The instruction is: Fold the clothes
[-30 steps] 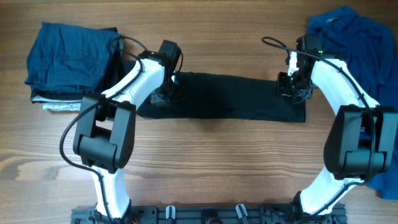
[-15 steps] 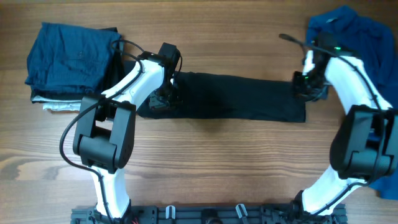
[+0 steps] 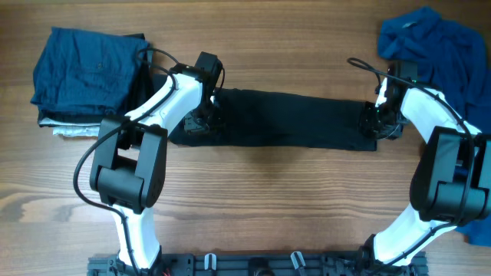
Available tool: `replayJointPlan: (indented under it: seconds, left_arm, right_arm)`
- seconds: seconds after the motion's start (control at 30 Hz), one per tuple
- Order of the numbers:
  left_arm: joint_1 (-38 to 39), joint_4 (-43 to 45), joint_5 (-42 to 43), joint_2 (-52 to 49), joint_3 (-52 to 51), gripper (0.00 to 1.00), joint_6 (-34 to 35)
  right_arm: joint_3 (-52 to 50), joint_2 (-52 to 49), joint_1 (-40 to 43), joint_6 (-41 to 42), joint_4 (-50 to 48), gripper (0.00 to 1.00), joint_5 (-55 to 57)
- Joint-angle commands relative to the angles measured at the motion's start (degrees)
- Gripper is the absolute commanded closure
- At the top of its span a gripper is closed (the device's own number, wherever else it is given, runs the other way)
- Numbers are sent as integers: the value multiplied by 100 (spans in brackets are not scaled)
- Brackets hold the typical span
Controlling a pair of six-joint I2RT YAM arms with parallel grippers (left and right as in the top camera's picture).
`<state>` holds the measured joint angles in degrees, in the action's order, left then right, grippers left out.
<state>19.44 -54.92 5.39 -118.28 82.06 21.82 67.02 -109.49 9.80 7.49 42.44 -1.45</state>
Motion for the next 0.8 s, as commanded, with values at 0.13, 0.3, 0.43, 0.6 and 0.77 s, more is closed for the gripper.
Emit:
replayJointPlan:
  seconds: [0.13, 0.3, 0.43, 0.6, 0.77]
  left_arm:
    - [61, 133, -136, 83, 28, 96, 96]
    - [170, -7, 365, 590, 911, 92, 98]
    - [83, -11, 393, 1292, 1408, 87, 142]
    - [-313, -9, 372, 2103, 1478, 84, 249]
    - [-748, -284, 151, 2380, 1475, 81, 249]
  right_arm:
    - [-356, -76, -42, 26, -136, 96, -7]
    - [-164, -74, 98, 24, -219, 96, 2]
    - [289, -74, 588, 35, -7, 96, -2]
    - [389, -74, 1368, -302, -131, 96, -4]
    - [396, -74, 1910, -627, -417, 95, -614]
